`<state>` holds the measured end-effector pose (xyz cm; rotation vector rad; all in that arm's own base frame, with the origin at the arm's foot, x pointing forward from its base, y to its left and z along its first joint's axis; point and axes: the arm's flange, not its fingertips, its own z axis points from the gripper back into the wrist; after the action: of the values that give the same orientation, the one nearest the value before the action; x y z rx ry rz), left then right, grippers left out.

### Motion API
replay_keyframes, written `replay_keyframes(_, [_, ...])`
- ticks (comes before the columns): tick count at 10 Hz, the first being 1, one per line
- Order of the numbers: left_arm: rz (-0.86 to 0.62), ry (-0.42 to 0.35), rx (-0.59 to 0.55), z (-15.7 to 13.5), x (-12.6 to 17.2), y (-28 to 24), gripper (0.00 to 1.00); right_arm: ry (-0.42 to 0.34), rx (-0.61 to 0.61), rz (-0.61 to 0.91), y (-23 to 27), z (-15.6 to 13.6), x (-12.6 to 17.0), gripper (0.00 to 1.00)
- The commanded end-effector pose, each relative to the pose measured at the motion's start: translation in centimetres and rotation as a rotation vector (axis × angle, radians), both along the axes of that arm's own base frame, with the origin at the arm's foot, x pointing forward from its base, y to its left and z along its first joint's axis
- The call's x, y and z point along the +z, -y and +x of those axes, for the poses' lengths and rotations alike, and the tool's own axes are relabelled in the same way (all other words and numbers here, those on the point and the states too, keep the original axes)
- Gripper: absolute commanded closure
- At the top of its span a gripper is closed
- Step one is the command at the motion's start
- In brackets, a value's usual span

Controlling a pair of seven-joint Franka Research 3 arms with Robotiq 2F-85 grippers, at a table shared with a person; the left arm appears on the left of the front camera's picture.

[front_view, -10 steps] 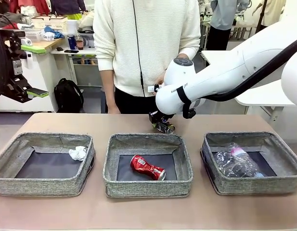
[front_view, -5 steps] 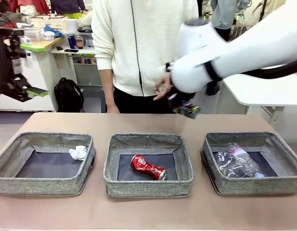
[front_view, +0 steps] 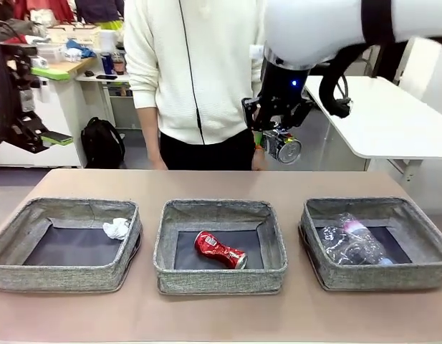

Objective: Sort the waste into the appropriate baskets.
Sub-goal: Pick up the waste item pointed out by the person.

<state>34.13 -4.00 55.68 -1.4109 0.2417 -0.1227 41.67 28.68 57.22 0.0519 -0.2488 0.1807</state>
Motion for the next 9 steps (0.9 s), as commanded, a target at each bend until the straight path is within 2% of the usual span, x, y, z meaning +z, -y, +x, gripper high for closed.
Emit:
replay_keyframes(1, [-0.021, -0.001, -0.002, -0.2, 0.3, 0.1, 0.0, -0.028, 0.123, -0.106, 2.0, 1.4, -1.4, 1.0])
replay_keyframes(2, [-0.021, -0.001, -0.002, -0.2, 0.3, 0.1, 0.0, -0.028, 0.123, -0.106, 2.0, 1.4, -1.4, 1.0])
replay_keyframes(3, [-0.021, -0.001, -0.002, -0.2, 0.3, 0.1, 0.0, -0.014, 0.036, -0.029, 0.4, 0.4, -0.7, 0.55])
replay_keyframes(4, [-0.021, -0.001, -0.002, -0.2, 0.3, 0.1, 0.0, -0.064, -0.098, -0.001, -0.2, 0.4, -0.6, 0.55])
replay_keyframes(5, [-0.021, -0.001, -0.002, -0.2, 0.3, 0.1, 0.0, -0.073, -0.2, -0.054, -1.9, -0.4, 3.0, 0.55])
replay_keyframes(6, [-0.021, -0.001, -0.002, -0.2, 0.3, 0.1, 0.0, -0.079, -0.349, -0.081, -4.8, -1.6, 8.3, 0.55])
replay_keyframes(7, [-0.021, -0.001, -0.002, -0.2, 0.3, 0.1, 0.0, -0.105, -0.508, -0.12, -7.4, -2.6, 12.3, 0.55])
replay_keyframes(9, [-0.021, -0.001, -0.002, -0.2, 0.3, 0.1, 0.0, -0.159, -0.598, -0.088, -10.4, -4.4, 17.3, 0.55])
